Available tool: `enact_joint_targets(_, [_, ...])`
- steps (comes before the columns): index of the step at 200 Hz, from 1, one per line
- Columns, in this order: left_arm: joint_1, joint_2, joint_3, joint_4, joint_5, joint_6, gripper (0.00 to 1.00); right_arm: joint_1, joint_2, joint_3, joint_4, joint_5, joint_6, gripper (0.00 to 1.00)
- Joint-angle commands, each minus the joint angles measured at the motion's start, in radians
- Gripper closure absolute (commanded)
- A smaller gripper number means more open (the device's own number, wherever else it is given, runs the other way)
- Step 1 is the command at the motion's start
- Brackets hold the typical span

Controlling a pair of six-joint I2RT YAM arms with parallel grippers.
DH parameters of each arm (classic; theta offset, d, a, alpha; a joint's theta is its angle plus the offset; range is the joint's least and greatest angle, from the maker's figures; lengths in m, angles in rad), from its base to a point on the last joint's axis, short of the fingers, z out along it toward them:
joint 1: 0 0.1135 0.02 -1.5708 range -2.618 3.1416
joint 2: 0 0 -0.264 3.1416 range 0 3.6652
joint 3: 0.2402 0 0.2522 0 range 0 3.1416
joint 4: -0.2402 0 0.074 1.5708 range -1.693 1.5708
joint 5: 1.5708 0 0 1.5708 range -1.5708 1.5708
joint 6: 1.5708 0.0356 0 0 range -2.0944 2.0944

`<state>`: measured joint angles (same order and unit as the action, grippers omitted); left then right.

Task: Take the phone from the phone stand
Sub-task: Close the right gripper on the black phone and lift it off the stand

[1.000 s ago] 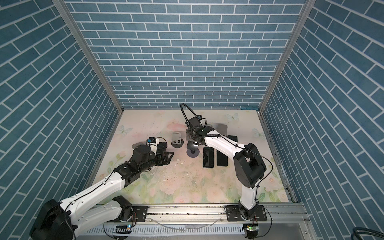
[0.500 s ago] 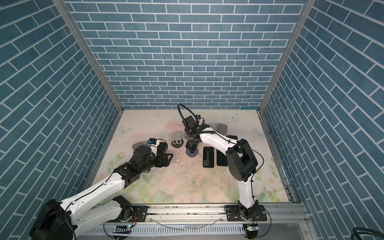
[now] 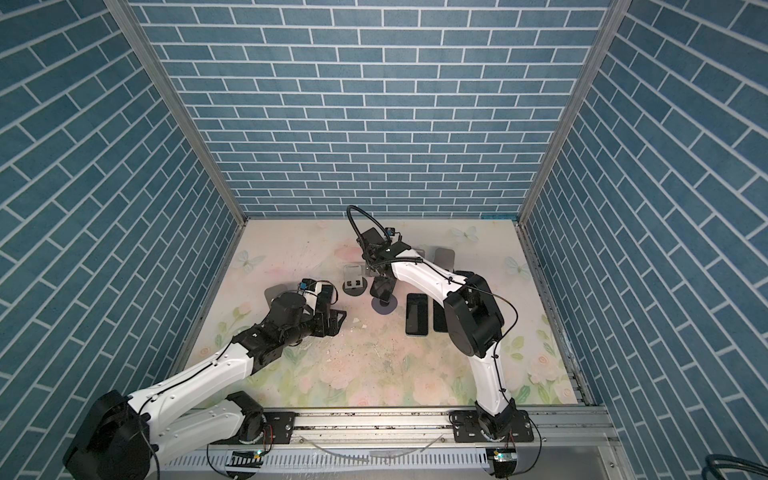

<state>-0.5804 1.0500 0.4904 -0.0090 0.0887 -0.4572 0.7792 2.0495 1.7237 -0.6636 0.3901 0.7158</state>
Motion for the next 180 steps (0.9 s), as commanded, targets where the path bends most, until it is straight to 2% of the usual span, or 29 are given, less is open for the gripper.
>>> enact_joint_targets(1, [-0.002,0.006,-0.018,0.012,-0.003,0.013,0.0,0.007,0.031,0.041,-0.056,0.023,-0.008,0.09])
enact_joint_targets(35, [-0.001,0.006,-0.02,0.004,-0.008,0.013,0.0,0.005,0.053,0.066,-0.074,0.027,-0.054,0.13])
enact_joint_targets(85, [-0.001,0.022,-0.02,0.013,-0.009,0.008,0.0,0.005,0.042,0.047,-0.075,0.039,-0.055,0.17])
enact_joint_targets(180, [-0.001,0.049,-0.013,0.03,0.0,-0.009,0.0,0.004,-0.019,-0.03,0.018,-0.002,-0.073,0.37])
